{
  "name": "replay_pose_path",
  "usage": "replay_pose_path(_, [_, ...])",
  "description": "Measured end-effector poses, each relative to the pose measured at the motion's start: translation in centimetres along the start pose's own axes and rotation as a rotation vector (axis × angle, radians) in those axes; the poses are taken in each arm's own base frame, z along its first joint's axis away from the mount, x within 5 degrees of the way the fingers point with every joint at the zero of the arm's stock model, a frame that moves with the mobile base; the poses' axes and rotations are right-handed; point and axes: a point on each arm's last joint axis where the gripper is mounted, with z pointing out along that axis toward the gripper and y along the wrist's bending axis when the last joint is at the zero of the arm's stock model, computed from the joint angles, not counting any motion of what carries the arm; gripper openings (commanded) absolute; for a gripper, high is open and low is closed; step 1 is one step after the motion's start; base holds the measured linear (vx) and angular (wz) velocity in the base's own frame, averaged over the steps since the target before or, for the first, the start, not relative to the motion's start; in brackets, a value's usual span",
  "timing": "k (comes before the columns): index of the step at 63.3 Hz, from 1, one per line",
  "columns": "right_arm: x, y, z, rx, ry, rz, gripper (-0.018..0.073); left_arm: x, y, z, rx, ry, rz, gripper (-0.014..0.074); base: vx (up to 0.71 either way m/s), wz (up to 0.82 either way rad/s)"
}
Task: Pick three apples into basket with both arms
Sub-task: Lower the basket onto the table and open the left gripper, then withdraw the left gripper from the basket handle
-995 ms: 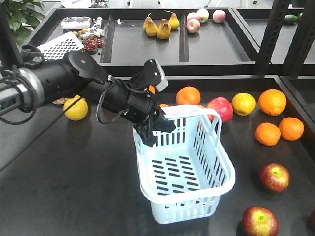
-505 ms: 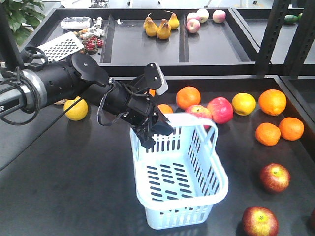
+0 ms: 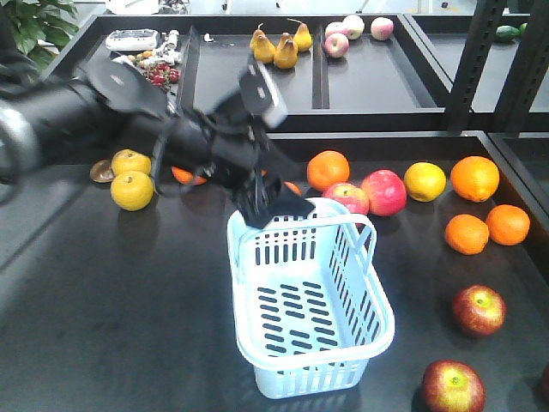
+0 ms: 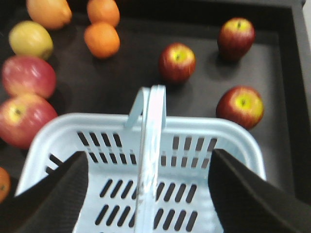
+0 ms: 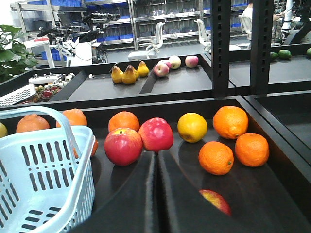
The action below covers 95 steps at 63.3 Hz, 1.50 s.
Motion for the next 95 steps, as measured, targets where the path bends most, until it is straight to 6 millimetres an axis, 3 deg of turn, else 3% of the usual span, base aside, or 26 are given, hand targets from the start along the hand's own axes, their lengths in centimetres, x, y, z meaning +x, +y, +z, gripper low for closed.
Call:
replay_pose_path(5, [0.0,0.0,0.0,0.0,0.0,0.0,-0.0004,-1.8,-1.3,-2.6,-0.025,-0.025,0.003,0.0364,0.0,0.0])
replay_pose_path(11, [0.0,0.0,0.0,0.0,0.0,0.0,-0.0004,-3.2,-3.2,-5.7,-0.046,0.0,0.006,0.0207,0.0,0.0])
replay_pose_path(19, [0.0,0.0,0.0,0.0,0.0,0.0,-0.0004,-3.5,-5.5,-9.4,-0.079,0.137,0.011,-0.0004,0.0,0.0])
replay_pose_path(27, [0.0,0.0,0.0,0.0,0.0,0.0,-0.0004,-3.2,-7.4,-12.5,-0.134,0.27,-0.03,-0.0008,0.0,0.0])
replay_pose_path(37, [0.0,0.0,0.0,0.0,0.0,0.0,-0.0004,-3.2,-10.4,-15.8,-0.186,0.237,-0.053,-0.0008,0.0,0.0])
replay_pose_path(44, [0.0,0.0,0.0,0.0,0.0,0.0,-0.0004,-2.1,-13.2,-17.3,-0.185,0.196,-0.066,-0.0008,0.0,0.0])
replay_pose_path(57, [0.0,0.0,0.0,0.0,0.0,0.0,-0.0004,3.3,-17.2,-17.8,-0.244,0.14,-0.106,-0.0008,0.0,0.0])
replay_pose_path(68, [0.0,0.0,0.0,0.0,0.0,0.0,-0.0004,10.5,-19.9,-15.8,-0.298,0.085,-0.223,-0.0008,0.0,0.0])
replay_pose_path(78, [0.0,0.0,0.0,0.0,0.0,0.0,-0.0004,15.8,-21.8,-14.3,-0.346,-0.006,-0.342,-0.0008,0.0,0.0])
replay_pose_path(86, [0.0,0.0,0.0,0.0,0.0,0.0,-0.0004,18.4,-22.7,-13.5,-0.367,-0.042,-0.399,-0.0008,0.0,0.0])
replay_pose_path(95, [0.0,0.0,0.0,0.0,0.0,0.0,-0.0004,19.2,-22.8,-13.2,-0.386,-0.071,-0.429,-0.0008,0.0,0.0])
